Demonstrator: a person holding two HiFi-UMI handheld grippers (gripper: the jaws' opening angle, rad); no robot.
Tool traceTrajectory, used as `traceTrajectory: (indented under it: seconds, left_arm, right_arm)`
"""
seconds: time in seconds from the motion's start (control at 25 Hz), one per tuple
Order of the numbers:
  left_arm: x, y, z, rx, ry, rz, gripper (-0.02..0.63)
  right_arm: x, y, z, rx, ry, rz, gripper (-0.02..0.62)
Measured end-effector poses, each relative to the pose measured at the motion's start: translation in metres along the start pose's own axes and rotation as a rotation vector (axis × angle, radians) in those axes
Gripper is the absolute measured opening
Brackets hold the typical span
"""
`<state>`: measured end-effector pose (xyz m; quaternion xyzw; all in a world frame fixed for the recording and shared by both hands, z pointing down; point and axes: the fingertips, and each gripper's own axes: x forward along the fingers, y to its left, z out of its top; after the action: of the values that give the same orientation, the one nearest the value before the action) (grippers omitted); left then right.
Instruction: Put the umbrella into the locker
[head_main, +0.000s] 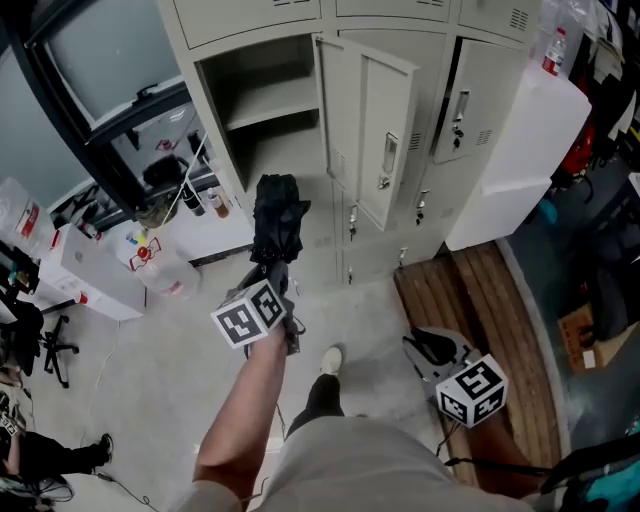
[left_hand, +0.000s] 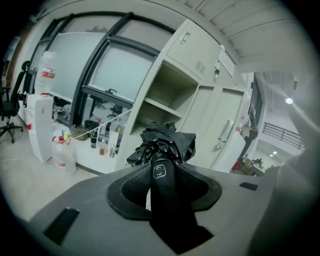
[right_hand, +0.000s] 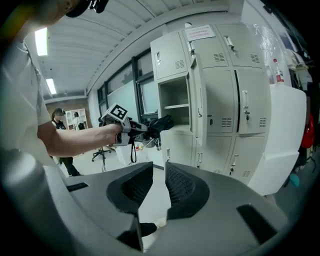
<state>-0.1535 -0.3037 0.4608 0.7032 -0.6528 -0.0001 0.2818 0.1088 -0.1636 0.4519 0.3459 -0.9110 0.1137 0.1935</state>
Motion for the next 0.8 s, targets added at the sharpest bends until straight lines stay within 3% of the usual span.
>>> traceTrajectory:
  seconds: [0.44,0.8]
  left_arm:
    - [0.185,0.019,0.103,0.056,-0.009,0.024,0.169]
    - [0.298,0.045,0.154,0.139,0.006,0.082,0.169]
  right_arm:
    - [0.072,-0.082,0.059,0.089,0.004,-0.137,0.063]
    - [0.108,-0.122,0.076,0.170,-0.004,-0.242,0.063]
